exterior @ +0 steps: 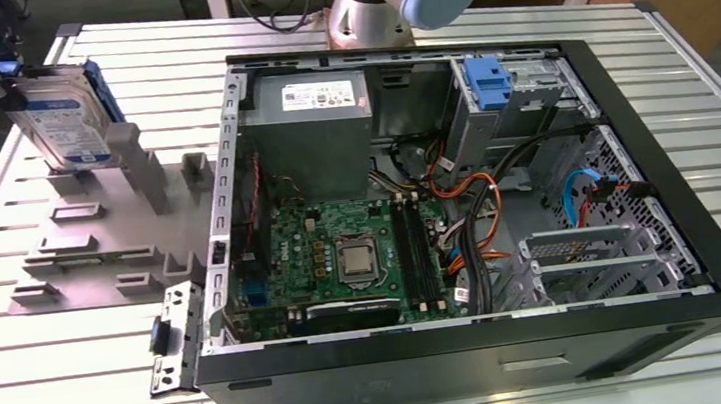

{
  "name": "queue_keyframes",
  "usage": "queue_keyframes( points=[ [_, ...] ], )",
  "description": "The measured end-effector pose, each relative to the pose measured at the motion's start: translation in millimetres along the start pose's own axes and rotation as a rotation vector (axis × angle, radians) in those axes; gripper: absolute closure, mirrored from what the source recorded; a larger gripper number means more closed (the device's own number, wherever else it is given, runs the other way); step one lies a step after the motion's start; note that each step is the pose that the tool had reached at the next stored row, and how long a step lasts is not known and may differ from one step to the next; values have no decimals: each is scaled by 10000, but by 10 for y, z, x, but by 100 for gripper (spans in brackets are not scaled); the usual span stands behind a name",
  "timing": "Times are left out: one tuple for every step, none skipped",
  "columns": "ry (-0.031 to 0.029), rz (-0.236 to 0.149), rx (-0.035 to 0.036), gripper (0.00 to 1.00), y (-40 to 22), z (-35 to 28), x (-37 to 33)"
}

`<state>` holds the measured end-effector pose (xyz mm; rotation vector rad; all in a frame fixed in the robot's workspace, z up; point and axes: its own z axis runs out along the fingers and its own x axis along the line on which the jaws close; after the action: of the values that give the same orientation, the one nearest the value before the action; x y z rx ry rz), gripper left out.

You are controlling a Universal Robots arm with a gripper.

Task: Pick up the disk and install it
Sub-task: 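Pick up the disk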

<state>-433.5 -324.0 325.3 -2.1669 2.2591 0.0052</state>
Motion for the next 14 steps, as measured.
queue_keyframes(
  points=[
    [0,0,0,64,0,-1,0],
    [0,0,-1,64,0,-1,0],
    [0,0,0,64,0,-1,0],
    [1,0,-1,64,0,-1,0],
    [1,0,0,64,0,-2,0],
    [1,0,0,64,0,-2,0],
    [1,0,0,64,0,-2,0],
    [1,0,-1,64,0,-2,0],
    [1,0,0,64,0,-3,0],
    [1,0,-2,64,0,-5,0],
    [1,0,-2,64,0,-7,0],
    [1,0,-2,64,0,-9,0],
    [1,0,-2,64,0,-12,0],
    [1,0,-1,64,0,-14,0]
  ],
)
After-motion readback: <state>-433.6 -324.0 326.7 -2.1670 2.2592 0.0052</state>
